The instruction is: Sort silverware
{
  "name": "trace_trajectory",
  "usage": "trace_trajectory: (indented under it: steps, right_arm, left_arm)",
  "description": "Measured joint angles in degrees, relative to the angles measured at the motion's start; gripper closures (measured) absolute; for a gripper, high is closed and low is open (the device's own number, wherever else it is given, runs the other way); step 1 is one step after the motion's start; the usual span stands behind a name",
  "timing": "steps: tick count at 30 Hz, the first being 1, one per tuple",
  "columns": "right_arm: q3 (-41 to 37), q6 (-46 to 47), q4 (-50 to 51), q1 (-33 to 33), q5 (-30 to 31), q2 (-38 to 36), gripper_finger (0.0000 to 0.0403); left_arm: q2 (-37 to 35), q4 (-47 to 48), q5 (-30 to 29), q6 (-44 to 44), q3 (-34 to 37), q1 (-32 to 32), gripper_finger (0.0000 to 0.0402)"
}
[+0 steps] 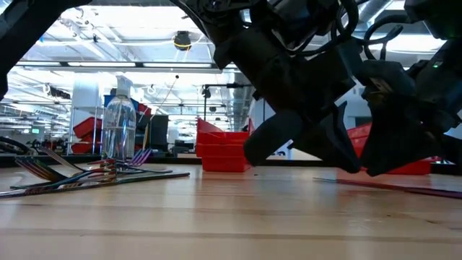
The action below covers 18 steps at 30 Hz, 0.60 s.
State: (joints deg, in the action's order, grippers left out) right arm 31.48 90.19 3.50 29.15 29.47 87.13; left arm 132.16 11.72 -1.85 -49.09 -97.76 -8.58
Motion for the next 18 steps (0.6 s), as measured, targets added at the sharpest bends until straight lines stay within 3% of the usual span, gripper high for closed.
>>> trace_trajectory:
  steps: [18]
  right_arm:
    - [0.1, -1.1, 1.4, 0.1, -2.4, -0.1, 0.0328]
  left_arm:
    - [2.8, -2.4, 0.1, 0.4, -0.2, 0.4, 0.0402]
